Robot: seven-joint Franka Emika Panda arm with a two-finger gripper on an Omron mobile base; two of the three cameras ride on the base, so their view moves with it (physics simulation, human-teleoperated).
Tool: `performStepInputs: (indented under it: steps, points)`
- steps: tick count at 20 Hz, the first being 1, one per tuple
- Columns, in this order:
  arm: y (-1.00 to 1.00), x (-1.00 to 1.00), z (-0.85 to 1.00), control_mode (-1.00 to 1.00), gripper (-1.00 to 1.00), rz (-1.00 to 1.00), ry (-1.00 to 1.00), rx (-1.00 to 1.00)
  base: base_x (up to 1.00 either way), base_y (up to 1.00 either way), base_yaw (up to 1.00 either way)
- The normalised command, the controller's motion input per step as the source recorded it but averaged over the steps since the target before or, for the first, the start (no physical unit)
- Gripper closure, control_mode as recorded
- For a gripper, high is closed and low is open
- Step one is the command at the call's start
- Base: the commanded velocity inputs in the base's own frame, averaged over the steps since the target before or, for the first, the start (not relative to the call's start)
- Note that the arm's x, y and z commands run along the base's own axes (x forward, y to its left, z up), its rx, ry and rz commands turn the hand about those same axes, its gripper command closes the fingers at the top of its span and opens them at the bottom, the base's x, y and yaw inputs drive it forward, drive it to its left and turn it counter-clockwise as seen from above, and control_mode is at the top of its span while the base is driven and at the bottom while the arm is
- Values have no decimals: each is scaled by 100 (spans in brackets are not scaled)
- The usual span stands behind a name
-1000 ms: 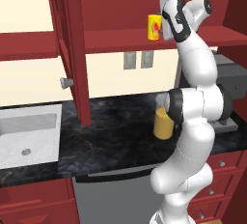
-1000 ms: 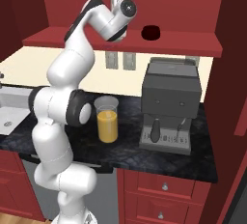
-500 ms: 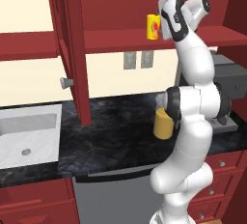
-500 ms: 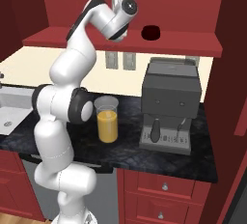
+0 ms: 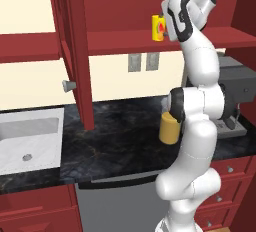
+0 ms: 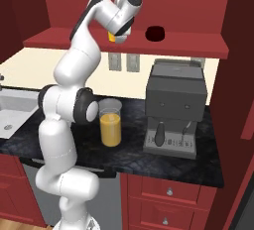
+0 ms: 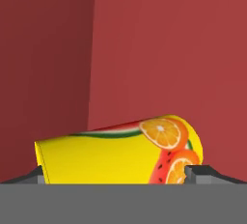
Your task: There is a tray on the dining counter. Grab the cup, mug, and pitcher and place them on the tray. The pitcher may be placed next to the tray if it cannot fit the tray.
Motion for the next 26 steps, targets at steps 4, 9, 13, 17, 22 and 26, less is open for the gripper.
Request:
performStepInputs:
  steps: [4,9,13,17,22,26]
  points:
    - [0,0,-8,-100,-100,2,4,0,0,0,0]
    - [0,0,-24,-100,-100,0,0,0,0,0,0]
    - [0,0,-31,-100,100,0,0,0,0,0,0]
    - [0,0,-3,-100,100,0,0,0,0,0,0]
    - [-1,-12,-8,-100,100,0,-5,0,0,0,0]
    - [-10,-43,-16,-100,100,-1,-14,1,0,0,0]
